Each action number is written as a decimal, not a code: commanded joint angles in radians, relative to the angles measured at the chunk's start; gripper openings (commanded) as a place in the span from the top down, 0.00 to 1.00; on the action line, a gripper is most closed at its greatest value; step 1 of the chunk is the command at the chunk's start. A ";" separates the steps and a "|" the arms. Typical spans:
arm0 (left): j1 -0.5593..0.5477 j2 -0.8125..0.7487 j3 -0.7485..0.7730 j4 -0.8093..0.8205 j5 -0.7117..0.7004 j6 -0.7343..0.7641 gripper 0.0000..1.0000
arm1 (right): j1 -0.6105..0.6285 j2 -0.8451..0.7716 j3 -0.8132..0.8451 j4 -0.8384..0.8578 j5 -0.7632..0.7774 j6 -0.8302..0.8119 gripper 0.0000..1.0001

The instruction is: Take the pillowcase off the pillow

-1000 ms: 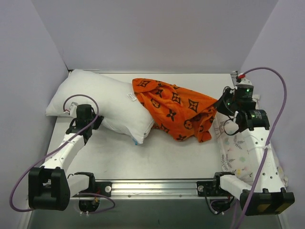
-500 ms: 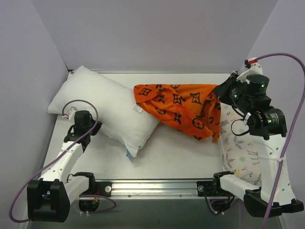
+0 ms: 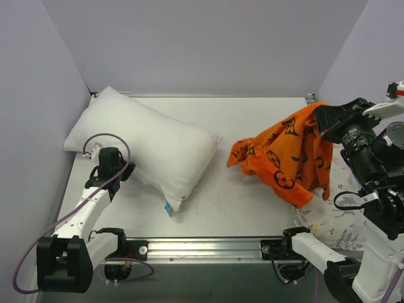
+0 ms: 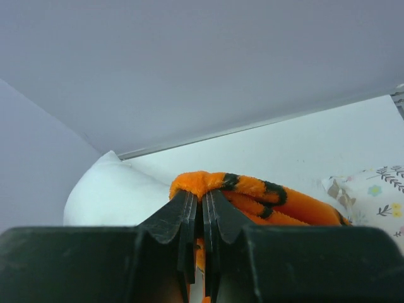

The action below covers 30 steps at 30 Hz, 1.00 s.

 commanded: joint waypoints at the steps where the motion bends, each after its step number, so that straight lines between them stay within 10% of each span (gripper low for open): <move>1: 0.008 -0.013 0.005 -0.016 0.020 0.034 1.00 | -0.005 0.047 0.038 0.069 -0.057 0.000 1.00; 19: -0.052 -0.076 -0.056 0.015 0.071 0.044 1.00 | 0.063 0.399 -0.043 0.150 -0.121 0.011 1.00; 30: -0.072 -0.165 -0.044 0.003 0.183 0.152 1.00 | 0.147 -0.075 -1.149 0.477 -0.032 0.123 0.91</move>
